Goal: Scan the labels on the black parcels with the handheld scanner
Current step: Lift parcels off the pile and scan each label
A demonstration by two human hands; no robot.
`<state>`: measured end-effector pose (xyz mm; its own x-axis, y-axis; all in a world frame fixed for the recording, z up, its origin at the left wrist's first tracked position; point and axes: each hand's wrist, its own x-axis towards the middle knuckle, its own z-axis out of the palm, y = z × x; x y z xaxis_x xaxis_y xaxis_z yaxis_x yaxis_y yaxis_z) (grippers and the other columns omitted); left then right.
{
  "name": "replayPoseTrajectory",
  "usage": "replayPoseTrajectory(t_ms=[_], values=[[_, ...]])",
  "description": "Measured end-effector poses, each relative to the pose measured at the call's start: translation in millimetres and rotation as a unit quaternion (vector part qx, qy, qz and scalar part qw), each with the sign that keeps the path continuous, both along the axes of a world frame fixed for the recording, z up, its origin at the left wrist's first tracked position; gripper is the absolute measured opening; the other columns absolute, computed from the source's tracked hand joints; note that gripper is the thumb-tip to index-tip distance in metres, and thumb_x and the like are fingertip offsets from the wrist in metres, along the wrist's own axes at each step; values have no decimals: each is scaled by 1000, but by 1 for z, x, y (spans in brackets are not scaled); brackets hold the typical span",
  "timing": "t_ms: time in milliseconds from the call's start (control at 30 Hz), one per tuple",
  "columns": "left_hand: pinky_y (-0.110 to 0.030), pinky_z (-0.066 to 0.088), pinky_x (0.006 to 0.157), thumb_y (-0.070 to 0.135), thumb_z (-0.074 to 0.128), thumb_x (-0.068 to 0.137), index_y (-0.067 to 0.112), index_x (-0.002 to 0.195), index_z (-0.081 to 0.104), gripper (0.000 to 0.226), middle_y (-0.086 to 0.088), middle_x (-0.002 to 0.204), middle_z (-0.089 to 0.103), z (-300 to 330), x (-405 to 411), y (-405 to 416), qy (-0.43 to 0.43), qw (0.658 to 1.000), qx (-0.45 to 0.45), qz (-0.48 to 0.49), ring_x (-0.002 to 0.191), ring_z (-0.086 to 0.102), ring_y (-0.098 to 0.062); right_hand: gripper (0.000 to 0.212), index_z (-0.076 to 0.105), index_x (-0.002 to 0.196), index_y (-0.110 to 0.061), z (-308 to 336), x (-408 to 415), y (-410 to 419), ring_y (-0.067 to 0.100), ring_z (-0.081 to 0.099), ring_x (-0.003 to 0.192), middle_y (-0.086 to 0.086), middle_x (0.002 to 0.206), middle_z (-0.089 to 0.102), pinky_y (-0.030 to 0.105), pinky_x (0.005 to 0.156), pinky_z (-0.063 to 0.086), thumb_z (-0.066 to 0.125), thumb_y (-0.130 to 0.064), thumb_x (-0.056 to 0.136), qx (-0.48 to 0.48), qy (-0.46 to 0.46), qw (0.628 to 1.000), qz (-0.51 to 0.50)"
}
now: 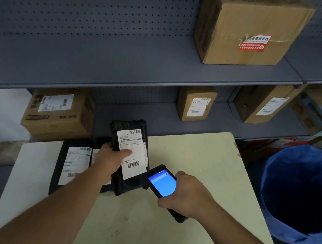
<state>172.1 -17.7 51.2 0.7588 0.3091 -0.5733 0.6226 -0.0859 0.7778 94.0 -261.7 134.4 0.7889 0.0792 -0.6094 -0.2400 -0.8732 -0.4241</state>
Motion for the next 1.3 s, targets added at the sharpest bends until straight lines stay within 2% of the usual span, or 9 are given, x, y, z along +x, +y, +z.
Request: replayPoseTrajectory(t_ms=[67, 200, 333, 533, 667, 900, 1067, 1200, 1300], values=[[-33, 57, 66, 20, 83, 85, 16, 121, 67, 40, -4, 106, 76, -7, 4, -12, 5, 1000, -12, -3, 90, 75, -24, 56, 53, 111, -21, -5, 3, -10, 17, 66, 94, -4, 100, 60, 37, 79, 60, 82, -45, 69, 6, 2, 1000, -9], [-50, 63, 86, 22, 84, 83, 22, 105, 75, 24, -7, 104, 81, -23, 11, -37, 22, 999, -29, -17, 92, 78, -30, 58, 53, 111, -21, -14, 9, -28, 18, 66, 94, -4, 101, 61, 39, 81, 61, 82, -46, 67, 7, 3, 1000, -27], [-37, 61, 76, 17, 83, 85, 16, 104, 76, 21, -9, 100, 81, -39, 20, -61, 38, 998, -54, -16, 89, 78, -29, 59, 54, 112, -21, -26, 17, -44, 17, 65, 94, -3, 102, 61, 39, 82, 62, 83, -46, 67, 7, 8, 999, -40], [-34, 61, 70, 16, 81, 87, 13, 98, 78, 12, -9, 90, 82, -61, 33, -94, 75, 993, -89, -20, 83, 79, -29, 57, 54, 107, -21, -42, 29, -65, 16, 66, 93, -3, 101, 62, 39, 82, 62, 84, -46, 66, 21, 7, 997, -73], [-42, 63, 81, 19, 79, 89, 13, 100, 78, 12, -8, 90, 83, -79, 43, -111, 87, 991, -97, -35, 86, 80, -31, 55, 54, 104, -21, -48, 35, -76, 16, 66, 90, -4, 98, 63, 39, 80, 60, 82, -47, 64, 28, 14, 995, -98], [-50, 63, 89, 24, 79, 89, 14, 101, 78, 15, -8, 92, 83, -104, 58, -141, 110, 987, -107, -44, 88, 79, -33, 55, 54, 105, -22, -58, 40, -94, 15, 66, 88, -4, 98, 64, 36, 75, 60, 81, -46, 63, 31, 26, 991, -131], [-49, 63, 88, 25, 79, 89, 14, 102, 78, 17, -9, 95, 83, -115, 64, -160, 127, 984, -115, -55, 89, 79, -32, 53, 53, 107, -24, -64, 40, -105, 13, 65, 89, -4, 100, 63, 30, 72, 56, 82, -44, 67, 32, 35, 989, -140], [-41, 62, 78, 24, 77, 92, 11, 102, 76, 16, -10, 94, 82, -117, 70, -171, 133, 982, -120, -56, 89, 79, -33, 55, 53, 107, -25, -68, 39, -112, 13, 66, 91, -5, 99, 63, 35, 77, 60, 81, -45, 64, 35, 40, 987, -149], [-44, 63, 84, 26, 76, 93, 11, 102, 76, 18, -10, 95, 82, -117, 76, -179, 139, 982, -115, -65, 90, 78, -32, 55, 52, 106, -25, -71, 40, -117, 13, 66, 89, -5, 97, 63, 35, 77, 61, 81, -45, 64, 35, 38, 986, -156]])
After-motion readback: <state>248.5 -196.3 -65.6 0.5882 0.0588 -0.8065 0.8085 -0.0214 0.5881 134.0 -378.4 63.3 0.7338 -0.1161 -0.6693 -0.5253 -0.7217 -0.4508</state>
